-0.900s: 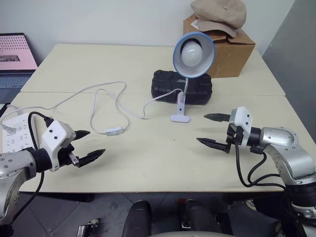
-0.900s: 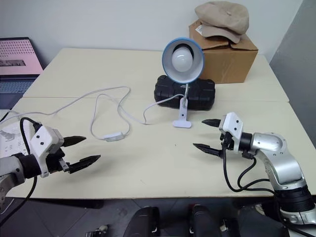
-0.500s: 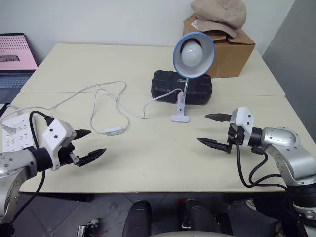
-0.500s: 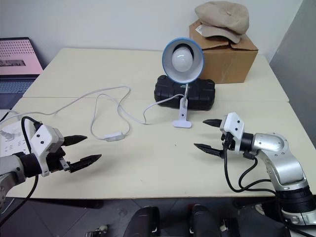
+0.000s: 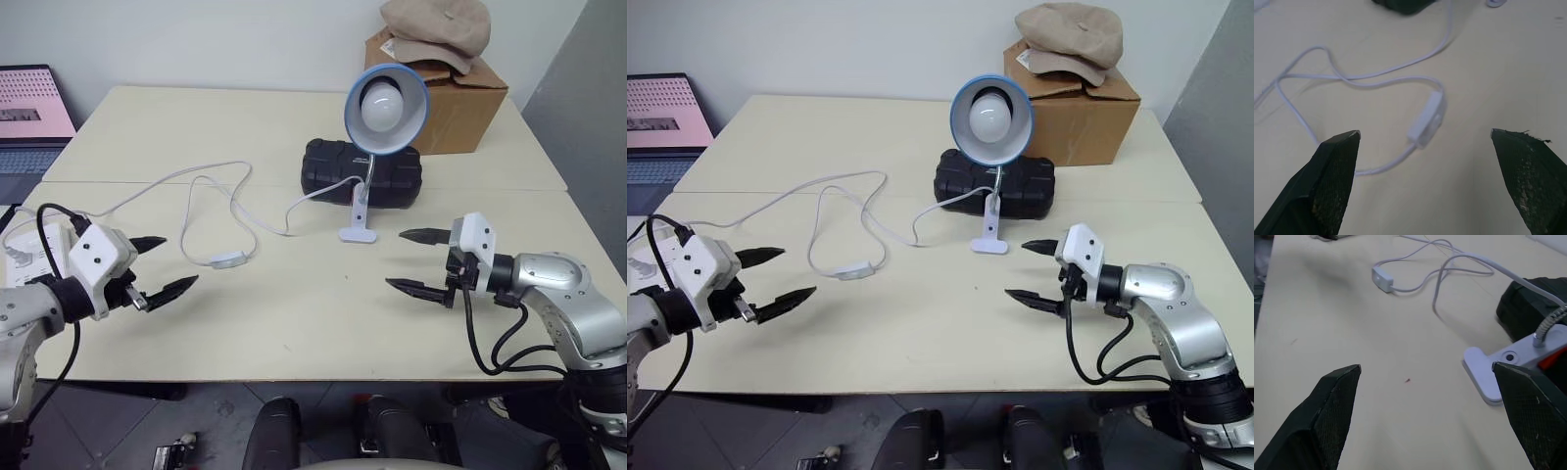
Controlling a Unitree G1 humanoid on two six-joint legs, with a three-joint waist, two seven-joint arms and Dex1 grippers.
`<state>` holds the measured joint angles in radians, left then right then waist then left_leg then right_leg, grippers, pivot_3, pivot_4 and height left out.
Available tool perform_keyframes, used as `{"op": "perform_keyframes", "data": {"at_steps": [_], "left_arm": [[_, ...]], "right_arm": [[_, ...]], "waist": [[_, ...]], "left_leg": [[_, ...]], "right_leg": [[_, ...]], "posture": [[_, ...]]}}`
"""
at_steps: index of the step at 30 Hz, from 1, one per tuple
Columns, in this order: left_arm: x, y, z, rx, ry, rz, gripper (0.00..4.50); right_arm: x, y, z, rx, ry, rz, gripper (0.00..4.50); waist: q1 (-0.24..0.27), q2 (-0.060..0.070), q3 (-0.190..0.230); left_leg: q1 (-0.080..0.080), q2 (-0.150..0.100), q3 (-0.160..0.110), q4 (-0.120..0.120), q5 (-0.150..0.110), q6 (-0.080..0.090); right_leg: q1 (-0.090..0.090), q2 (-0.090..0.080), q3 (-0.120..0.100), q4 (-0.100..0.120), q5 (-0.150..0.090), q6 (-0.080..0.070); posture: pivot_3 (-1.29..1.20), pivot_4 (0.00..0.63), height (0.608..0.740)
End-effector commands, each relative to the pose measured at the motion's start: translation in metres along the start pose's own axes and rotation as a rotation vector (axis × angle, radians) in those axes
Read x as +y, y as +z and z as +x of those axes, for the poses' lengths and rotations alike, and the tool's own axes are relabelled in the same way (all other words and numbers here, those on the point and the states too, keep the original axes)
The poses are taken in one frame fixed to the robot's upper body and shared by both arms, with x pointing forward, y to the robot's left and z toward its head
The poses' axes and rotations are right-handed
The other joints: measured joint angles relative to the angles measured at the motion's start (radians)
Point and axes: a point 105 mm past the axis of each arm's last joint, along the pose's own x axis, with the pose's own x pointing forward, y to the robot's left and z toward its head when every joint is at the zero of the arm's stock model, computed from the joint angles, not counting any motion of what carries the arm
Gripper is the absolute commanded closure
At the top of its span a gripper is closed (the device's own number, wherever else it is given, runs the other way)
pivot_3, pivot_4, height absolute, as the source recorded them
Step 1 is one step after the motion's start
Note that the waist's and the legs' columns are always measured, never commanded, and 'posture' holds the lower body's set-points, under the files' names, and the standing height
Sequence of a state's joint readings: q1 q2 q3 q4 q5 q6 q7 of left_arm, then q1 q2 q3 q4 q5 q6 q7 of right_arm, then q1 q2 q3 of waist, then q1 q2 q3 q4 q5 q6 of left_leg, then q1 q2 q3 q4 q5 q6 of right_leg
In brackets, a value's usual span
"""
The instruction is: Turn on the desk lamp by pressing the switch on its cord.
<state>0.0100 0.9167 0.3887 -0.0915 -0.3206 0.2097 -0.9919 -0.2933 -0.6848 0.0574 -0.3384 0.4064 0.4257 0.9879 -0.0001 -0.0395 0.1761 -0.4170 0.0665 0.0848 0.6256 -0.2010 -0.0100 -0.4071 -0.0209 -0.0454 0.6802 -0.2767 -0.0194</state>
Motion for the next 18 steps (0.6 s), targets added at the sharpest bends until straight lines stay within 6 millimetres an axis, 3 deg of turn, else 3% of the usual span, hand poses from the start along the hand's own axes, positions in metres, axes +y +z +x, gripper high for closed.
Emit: {"op": "perform_keyframes", "data": {"at_steps": [1,8,18], "left_arm": [[0.001,-0.005,0.001,0.026,-0.034,0.049,0.05],[0.012,-0.021,0.010,0.066,-0.059,0.072,0.05],[0.013,-0.032,0.050,0.109,-0.205,0.083,0.05]], "right_arm": [[0.004,0.018,0.005,-0.050,0.013,-0.042,0.00],[0.015,0.018,0.016,-0.029,0.023,-0.074,0.00],[0.021,0.018,0.027,-0.011,0.018,-0.073,0.00]], "waist": [[-0.001,0.000,0.000],[0.000,0.000,0.000],[0.001,0.000,0.000]], "left_leg": [[0.000,0.000,0.000,0.000,0.000,0.000],[0.000,0.000,0.000,0.000,0.000,0.000],[-0.001,-0.001,0.000,0.001,0.000,0.000]], "right_leg": [[0.000,0.000,0.000,0.000,0.000,0.000],[0.000,0.000,0.000,0.000,0.000,0.000],[0.000,0.000,-0.001,0.000,0.000,0.001]], "posture": [[0.00,0.150,0.740],[0.00,0.150,0.740],[0.00,0.150,0.740]]}}
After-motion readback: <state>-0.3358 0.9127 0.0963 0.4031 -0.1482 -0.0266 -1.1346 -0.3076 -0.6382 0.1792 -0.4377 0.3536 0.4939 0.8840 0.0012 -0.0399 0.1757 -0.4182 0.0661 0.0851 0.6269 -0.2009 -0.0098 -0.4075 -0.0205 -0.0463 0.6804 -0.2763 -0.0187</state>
